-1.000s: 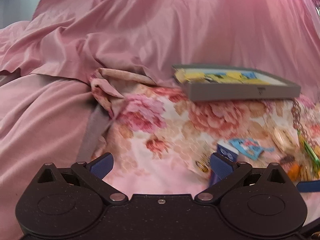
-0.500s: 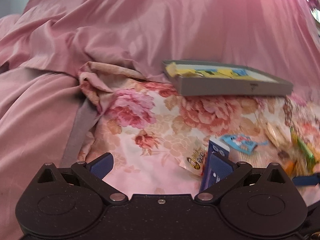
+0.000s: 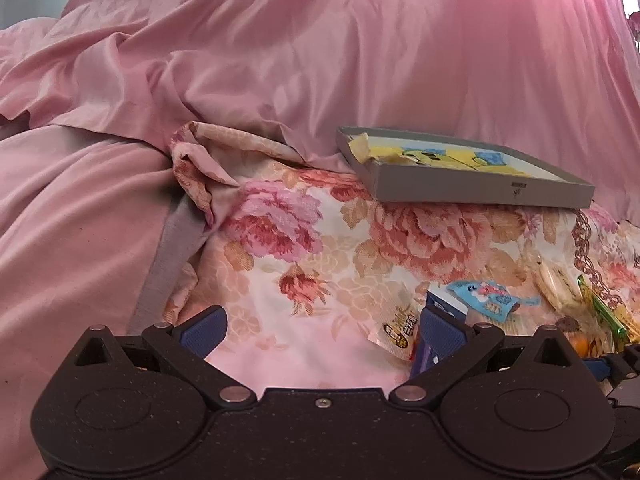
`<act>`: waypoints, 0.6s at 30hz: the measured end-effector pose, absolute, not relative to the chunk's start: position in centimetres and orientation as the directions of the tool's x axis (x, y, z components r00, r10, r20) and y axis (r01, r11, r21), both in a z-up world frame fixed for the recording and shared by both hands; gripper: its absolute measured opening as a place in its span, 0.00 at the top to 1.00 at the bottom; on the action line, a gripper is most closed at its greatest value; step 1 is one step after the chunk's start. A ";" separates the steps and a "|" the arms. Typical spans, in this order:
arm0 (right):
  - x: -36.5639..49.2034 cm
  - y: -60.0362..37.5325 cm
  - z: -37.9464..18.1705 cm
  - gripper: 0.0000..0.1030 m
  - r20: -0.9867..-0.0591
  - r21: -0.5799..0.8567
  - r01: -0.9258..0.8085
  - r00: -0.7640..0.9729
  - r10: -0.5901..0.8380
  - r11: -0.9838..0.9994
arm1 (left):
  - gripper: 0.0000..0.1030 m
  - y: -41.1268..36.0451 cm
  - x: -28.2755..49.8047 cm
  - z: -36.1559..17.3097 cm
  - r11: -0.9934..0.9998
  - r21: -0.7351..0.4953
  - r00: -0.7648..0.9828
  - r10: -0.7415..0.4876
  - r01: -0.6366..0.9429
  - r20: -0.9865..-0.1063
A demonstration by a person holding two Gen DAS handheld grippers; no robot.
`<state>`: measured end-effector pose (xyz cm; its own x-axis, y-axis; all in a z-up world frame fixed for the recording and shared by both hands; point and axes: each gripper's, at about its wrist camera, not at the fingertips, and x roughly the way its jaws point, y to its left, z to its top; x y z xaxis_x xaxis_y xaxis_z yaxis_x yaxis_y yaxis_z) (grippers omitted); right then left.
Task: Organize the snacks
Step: 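Grasp the purple milk powder stick with the left tool while the right tool grasps the clear bread packet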
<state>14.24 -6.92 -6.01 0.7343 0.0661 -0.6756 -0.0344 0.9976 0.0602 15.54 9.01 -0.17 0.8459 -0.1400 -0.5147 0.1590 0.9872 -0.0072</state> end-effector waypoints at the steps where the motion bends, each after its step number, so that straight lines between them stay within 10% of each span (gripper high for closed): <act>1: 14.4 -6.9 -6.2 0.00 -0.681 0.048 -0.029 0.730 0.054 0.998 | 0.01 8.9 15.6 -0.2 0.986 -0.004 0.842 -0.145 0.167 -0.519; 18: 8.6 -12.1 -6.7 0.01 -0.626 -0.079 -0.183 0.774 0.094 0.980 | 0.01 2.8 14.4 -4.3 0.849 0.307 0.792 -0.190 0.429 -0.581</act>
